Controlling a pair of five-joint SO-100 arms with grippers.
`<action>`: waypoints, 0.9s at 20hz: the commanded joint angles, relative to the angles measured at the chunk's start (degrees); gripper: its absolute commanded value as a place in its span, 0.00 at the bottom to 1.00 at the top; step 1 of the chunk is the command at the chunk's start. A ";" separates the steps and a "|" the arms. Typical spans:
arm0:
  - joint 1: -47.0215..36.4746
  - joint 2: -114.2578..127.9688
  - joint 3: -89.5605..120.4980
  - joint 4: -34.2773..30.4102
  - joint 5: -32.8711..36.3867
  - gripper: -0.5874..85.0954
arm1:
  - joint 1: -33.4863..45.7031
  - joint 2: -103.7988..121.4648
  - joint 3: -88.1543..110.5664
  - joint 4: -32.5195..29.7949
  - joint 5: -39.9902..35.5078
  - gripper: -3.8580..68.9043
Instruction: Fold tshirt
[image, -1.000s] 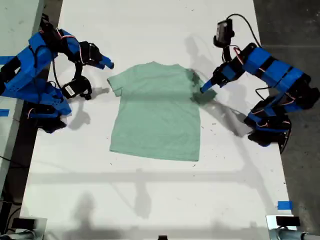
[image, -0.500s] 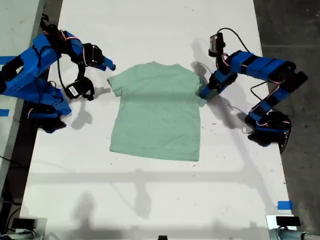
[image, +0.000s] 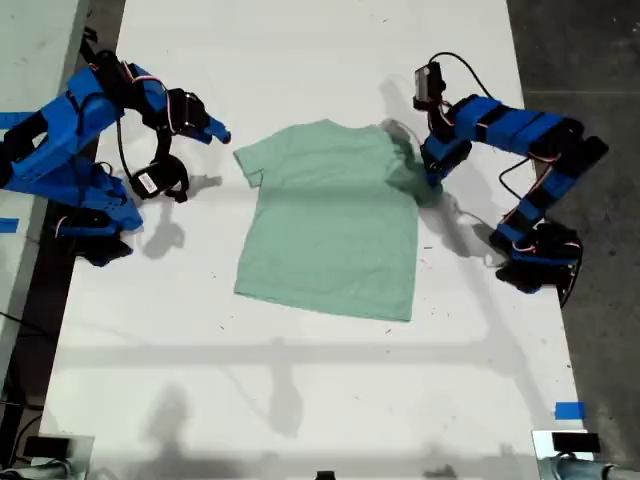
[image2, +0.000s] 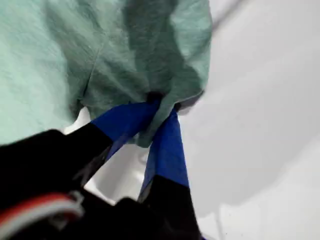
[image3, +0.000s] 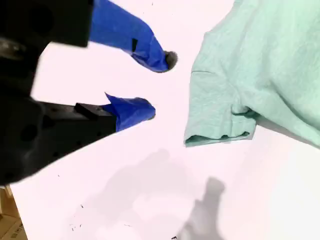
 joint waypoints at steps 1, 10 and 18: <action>0.88 0.26 -0.44 -0.70 -0.26 0.15 | -3.25 7.56 -8.17 8.26 1.23 0.04; 1.49 0.35 -0.62 -0.79 -0.70 0.16 | -22.24 -3.43 -46.14 20.74 14.41 0.04; 1.85 0.35 0.18 -1.58 -1.23 0.22 | -27.95 -30.76 -69.79 20.48 17.49 0.69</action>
